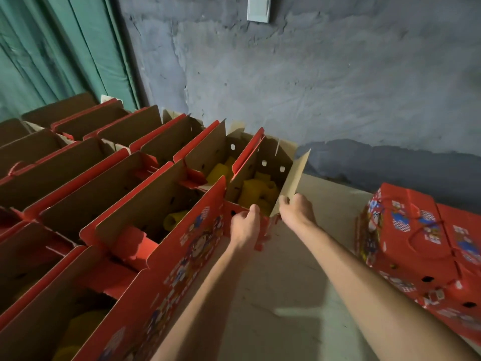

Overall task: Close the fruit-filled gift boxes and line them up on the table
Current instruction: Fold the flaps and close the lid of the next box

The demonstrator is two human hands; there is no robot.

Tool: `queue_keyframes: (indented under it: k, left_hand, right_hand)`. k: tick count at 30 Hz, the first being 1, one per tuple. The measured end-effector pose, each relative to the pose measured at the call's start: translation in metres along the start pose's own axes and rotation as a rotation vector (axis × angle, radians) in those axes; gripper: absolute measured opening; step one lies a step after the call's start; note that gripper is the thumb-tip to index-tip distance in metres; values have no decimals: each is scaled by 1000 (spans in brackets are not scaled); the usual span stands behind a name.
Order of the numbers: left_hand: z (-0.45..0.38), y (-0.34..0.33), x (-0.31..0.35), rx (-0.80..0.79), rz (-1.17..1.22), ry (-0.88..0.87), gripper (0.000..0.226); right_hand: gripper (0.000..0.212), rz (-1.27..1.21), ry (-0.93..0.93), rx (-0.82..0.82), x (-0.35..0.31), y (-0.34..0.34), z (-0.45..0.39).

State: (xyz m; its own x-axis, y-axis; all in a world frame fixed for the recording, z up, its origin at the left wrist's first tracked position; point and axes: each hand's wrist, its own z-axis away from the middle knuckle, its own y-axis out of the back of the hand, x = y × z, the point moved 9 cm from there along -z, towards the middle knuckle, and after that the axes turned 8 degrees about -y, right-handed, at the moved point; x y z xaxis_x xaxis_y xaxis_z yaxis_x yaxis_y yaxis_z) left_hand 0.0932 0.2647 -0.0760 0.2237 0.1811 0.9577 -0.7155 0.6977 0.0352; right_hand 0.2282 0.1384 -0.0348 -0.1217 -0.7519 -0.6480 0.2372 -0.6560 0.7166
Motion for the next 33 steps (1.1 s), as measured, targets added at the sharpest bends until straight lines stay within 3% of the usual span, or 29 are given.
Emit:
queue_keyframes:
  k: [6,11,14,16,23,28,33]
  left_hand:
    - [24,-2,-6,-69,-4,68,32]
    - [86,26,-35,-32,-12,56,35]
    - [135,47,-56,36,-95,48,23]
    - [166,57,-61,39,-94,48,16]
    - [255,82,-68,41,-143,-13,30]
    - [290,97,-74,-8,-258,26,18]
    - [309,100,-76,-79,-419,63,7]
  right_hand:
    - [31,-130,-130,-24,29,7,19]
    - [33,-214,-174,16,77,22,114]
    - [31,-317,-221,5,116,27,177]
    - [30,-375,-273,-23,141,29,214]
    - [28,-559,-351,-120,201,35,314]
    - [9,-737,-398,-232,227,27,379]
    - [14,-819,-420,-328,237,15,439]
